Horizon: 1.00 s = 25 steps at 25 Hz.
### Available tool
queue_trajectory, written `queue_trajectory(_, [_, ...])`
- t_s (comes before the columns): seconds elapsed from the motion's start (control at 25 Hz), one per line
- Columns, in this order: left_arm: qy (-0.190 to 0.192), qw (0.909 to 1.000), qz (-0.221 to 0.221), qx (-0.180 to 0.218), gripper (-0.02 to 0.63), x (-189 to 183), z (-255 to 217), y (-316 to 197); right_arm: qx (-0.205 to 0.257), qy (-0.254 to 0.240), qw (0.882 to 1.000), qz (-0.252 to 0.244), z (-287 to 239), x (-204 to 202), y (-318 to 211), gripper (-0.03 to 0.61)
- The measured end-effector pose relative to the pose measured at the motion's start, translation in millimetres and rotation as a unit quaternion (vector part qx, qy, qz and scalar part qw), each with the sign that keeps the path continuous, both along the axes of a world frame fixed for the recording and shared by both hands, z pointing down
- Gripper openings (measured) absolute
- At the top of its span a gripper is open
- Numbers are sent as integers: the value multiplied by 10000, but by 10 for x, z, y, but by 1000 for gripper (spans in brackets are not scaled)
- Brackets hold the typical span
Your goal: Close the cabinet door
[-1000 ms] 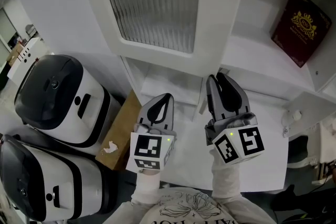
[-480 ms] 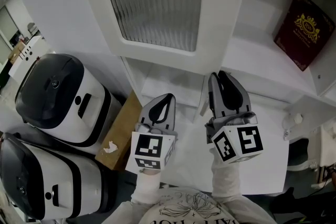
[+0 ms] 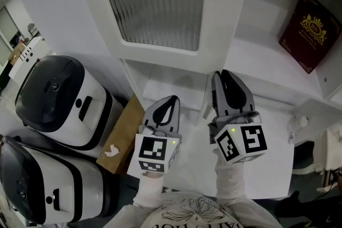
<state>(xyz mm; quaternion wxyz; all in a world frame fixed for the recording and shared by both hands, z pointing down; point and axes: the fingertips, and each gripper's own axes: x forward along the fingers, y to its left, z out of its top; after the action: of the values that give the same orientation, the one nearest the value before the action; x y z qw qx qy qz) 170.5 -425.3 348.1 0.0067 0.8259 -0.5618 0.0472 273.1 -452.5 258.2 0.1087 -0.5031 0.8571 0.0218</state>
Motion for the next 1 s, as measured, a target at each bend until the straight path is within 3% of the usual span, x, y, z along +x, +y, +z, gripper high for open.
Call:
queue_trajectory(0.6, [9, 10000, -95, 19, 5, -72, -28, 118, -71, -117, 9999, 77, -2, 3, -2, 67])
queue_trajectory(1.0, [46, 9996, -244, 111, 5, -268, -64, 339, -217, 46, 9985, 505, 210, 73, 208, 54])
